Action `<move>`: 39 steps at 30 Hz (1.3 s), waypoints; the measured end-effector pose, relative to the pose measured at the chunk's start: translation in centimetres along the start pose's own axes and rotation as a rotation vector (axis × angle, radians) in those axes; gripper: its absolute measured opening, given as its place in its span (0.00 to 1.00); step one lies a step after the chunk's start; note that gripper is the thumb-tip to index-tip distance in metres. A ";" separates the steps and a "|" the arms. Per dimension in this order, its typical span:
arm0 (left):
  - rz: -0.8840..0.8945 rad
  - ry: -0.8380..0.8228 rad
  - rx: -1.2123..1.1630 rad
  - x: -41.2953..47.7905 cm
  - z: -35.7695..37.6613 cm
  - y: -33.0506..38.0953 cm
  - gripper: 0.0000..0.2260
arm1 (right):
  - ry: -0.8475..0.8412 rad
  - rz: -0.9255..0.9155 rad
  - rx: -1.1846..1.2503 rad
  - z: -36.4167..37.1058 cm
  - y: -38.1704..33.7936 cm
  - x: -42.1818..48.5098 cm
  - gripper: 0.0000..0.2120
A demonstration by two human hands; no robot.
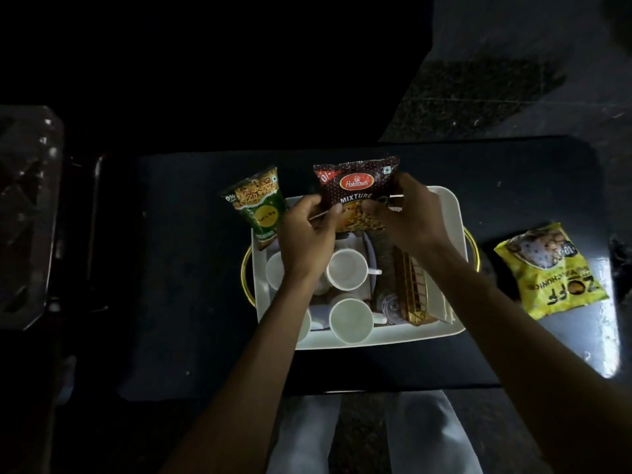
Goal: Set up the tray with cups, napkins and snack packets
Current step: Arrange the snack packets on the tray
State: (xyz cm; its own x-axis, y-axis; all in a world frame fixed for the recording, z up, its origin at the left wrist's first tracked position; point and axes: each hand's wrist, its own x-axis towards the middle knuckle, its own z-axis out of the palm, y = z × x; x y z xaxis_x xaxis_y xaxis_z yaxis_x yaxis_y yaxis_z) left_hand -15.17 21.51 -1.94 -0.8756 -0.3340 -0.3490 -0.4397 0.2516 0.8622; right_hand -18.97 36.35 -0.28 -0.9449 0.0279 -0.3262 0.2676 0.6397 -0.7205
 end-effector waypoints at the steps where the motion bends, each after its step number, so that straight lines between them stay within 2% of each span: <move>1: -0.007 0.007 0.032 0.4 0.2 -0.3 0.13 | 0.006 0.019 -0.033 0.5 0.2 0.3 0.17; 5: -0.068 -0.001 0.101 1.3 0.8 -1.0 0.18 | -0.041 0.087 -0.070 1.9 0.9 1.1 0.18; 11: -0.138 -0.016 0.130 1.5 0.9 -1.3 0.18 | -0.042 0.104 -0.096 2.5 0.9 1.4 0.16; 17: -0.119 -0.026 0.137 0.4 0.9 -1.0 0.20 | -0.058 0.112 -0.063 2.2 0.8 1.4 0.19; 19: -0.082 -0.015 0.154 -0.4 0.7 -0.8 0.21 | -0.053 0.084 -0.068 1.7 0.6 1.2 0.20; 22: -0.013 0.024 0.214 -1.9 0.6 0.0 0.23 | -0.052 -0.036 -0.236 0.4 0.4 0.4 0.22; 28: 0.283 0.028 0.351 -5.5 1.8 3.0 0.21 | 0.003 -0.157 -0.463 -3.4 1.1 -3.0 0.32; 31: 0.403 -0.030 0.427 -7.0 2.9 4.5 0.20 | -0.065 -0.150 -0.516 -5.2 2.6 -4.9 0.37; 39: 0.618 -0.225 0.513 -11.5 9.8 6.7 0.20 | -0.117 0.042 -0.557 -10.6 10.0 -9.9 0.42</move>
State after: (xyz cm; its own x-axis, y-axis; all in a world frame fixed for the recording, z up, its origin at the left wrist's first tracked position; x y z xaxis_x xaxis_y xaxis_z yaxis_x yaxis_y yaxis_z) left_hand -10.02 35.95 4.20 -0.9842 0.1757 0.0204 0.1443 0.7309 0.6670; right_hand -8.90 50.61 2.26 -0.8999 -0.0027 -0.4360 0.1351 0.9491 -0.2847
